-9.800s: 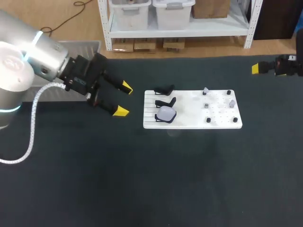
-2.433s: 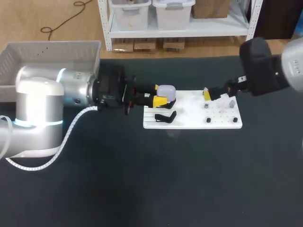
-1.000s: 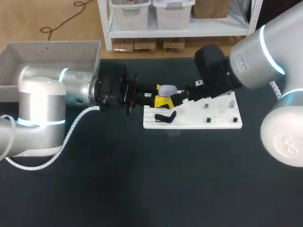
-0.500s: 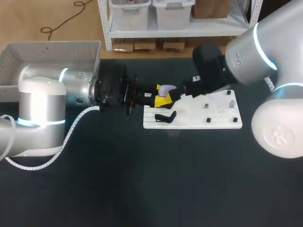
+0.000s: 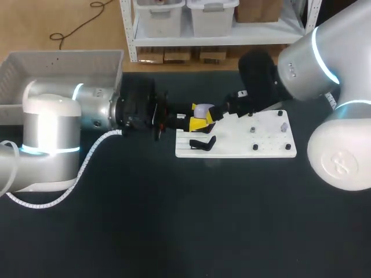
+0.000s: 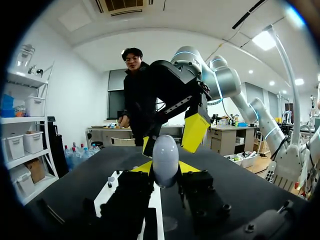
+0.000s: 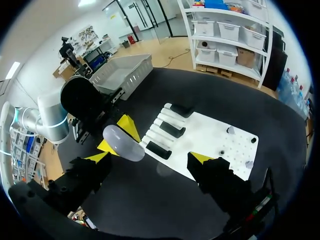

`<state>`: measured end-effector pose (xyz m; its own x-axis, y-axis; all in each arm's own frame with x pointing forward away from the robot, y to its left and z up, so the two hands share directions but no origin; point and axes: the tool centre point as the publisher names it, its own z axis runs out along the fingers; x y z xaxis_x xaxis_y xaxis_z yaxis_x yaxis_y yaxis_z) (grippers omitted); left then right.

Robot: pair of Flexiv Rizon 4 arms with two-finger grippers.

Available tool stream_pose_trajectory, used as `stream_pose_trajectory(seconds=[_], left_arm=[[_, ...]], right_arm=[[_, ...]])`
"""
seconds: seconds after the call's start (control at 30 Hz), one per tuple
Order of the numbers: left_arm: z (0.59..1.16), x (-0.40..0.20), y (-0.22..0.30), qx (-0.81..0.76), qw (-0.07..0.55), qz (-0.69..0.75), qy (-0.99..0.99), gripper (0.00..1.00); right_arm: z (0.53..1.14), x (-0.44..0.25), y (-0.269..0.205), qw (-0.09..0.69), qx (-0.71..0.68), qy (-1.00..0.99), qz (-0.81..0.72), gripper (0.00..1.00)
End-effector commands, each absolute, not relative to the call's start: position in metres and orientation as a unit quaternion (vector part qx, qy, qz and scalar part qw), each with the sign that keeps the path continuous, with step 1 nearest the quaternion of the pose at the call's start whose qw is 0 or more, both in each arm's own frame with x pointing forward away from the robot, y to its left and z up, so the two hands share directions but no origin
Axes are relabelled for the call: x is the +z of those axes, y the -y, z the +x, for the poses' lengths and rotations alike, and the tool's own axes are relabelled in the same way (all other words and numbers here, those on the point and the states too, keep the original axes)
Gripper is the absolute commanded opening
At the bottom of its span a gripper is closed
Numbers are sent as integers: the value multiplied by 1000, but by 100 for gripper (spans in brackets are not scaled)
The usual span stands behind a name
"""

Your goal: Pick up each earbud case from the left stands, insert the matching earbuds, close the lid, and place the case in the box.

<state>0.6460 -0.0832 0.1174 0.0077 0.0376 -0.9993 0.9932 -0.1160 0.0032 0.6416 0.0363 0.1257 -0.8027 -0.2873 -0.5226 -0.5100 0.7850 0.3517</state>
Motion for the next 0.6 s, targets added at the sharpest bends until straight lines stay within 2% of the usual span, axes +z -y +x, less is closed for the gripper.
stream_pose_trajectory(seconds=[0.03,0.6], left_arm=[[647,116,83,-518,463,539,-477,0],[647,116,83,-518,463,539,-477,0]], right_arm=[[644,125,-38,227,243,-918,-216,100],[653,131,-34,239,236,-919,-206,100]])
